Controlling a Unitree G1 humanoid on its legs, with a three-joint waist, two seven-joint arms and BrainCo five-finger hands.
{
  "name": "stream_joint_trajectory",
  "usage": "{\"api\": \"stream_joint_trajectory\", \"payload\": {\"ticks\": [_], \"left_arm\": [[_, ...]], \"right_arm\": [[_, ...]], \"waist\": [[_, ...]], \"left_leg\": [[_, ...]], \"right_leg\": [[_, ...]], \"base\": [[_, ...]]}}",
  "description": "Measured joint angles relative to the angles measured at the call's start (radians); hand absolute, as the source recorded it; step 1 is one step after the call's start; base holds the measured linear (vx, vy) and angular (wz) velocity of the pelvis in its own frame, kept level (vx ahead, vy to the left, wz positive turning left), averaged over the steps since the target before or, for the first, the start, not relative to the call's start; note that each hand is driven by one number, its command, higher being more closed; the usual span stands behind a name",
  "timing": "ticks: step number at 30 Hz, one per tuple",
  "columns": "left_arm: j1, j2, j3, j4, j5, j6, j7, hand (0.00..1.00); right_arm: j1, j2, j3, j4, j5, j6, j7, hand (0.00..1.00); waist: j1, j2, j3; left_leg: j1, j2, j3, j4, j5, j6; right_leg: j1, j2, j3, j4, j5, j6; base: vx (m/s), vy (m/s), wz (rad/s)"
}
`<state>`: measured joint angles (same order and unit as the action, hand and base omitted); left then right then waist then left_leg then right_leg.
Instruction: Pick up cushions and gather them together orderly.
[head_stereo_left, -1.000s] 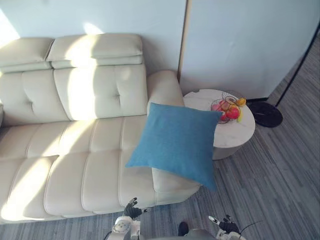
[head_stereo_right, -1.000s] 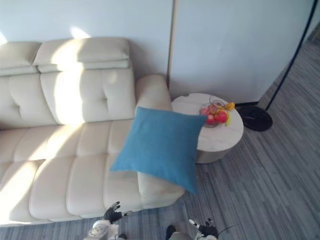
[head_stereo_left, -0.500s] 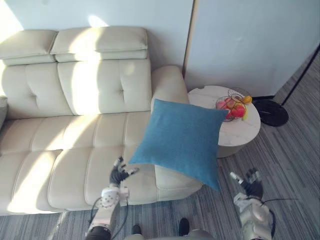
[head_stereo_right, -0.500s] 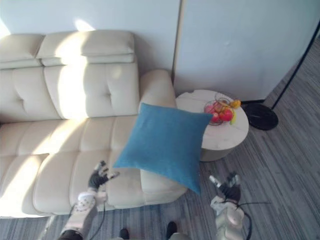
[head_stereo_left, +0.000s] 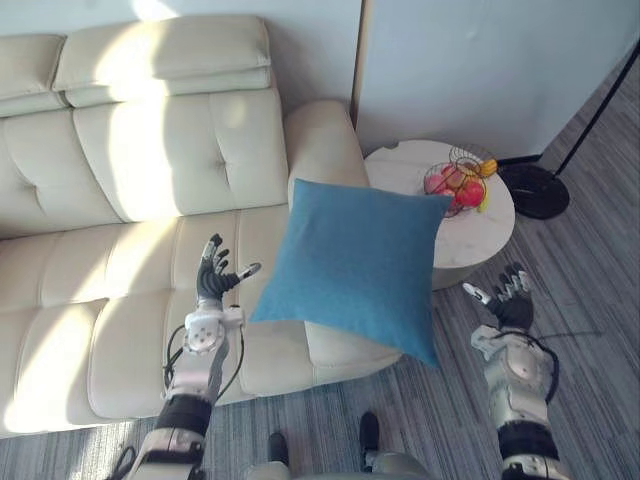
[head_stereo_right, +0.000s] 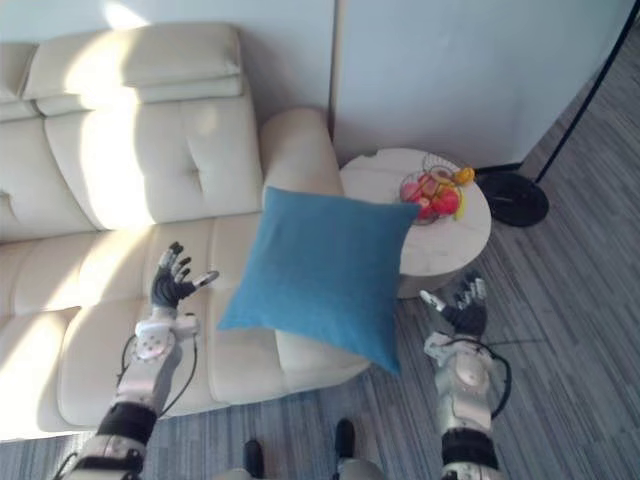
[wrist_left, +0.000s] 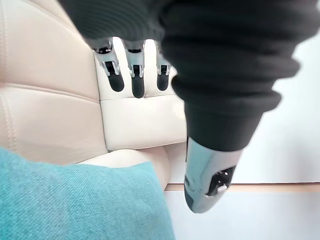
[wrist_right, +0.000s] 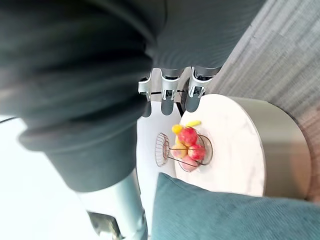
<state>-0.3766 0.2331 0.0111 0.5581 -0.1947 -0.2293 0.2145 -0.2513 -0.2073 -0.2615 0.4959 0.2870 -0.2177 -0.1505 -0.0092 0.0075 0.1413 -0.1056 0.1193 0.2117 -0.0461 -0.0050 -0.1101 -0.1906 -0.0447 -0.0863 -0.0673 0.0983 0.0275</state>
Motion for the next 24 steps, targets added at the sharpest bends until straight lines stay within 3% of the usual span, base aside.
{"api": "stream_joint_trajectory", "payload": {"ticks": [7,14,19,24], "left_arm": [[-0.228,0.076,-0.001,0.177,-0.035,0.001,0.023,0.0],[-0.41,0.105,-0.043,0.276,-0.046,0.0,0.025,0.0],[-0.486,0.091,-0.081,0.32,-0.074,0.0,0.025,0.0],[-0.514,0.015,-0.124,0.365,-0.088,-0.001,0.027,0.0]], "right_arm": [[-0.168,-0.036,0.037,0.123,0.056,0.001,-0.028,0.0],[-0.298,-0.033,0.109,0.163,0.11,0.0,-0.035,0.0],[-0.38,-0.027,0.167,0.191,0.128,-0.004,-0.046,0.0],[-0.388,0.008,0.236,0.169,0.149,-0.018,-0.059,0.0]], "waist": [[0.004,-0.026,0.114],[0.008,-0.033,0.171],[0.009,-0.035,0.194],[0.008,-0.035,0.195]], "left_leg": [[-0.112,-0.012,0.002,0.031,0.024,0.012],[-0.197,-0.018,-0.003,0.056,0.043,0.015],[-0.233,-0.023,-0.004,0.063,0.054,0.023],[-0.258,-0.027,-0.006,0.063,0.061,0.026]], "right_leg": [[-0.104,-0.013,0.025,-0.006,0.057,0.002],[-0.176,-0.022,0.037,-0.006,0.089,0.008],[-0.21,-0.03,0.044,-0.006,0.106,0.017],[-0.232,-0.037,0.045,-0.006,0.111,0.019]], "base": [[-0.11,-0.018,-0.05],[-0.07,-0.016,0.02],[-0.05,0.004,0.02],[-0.01,0.004,0.02]]}}
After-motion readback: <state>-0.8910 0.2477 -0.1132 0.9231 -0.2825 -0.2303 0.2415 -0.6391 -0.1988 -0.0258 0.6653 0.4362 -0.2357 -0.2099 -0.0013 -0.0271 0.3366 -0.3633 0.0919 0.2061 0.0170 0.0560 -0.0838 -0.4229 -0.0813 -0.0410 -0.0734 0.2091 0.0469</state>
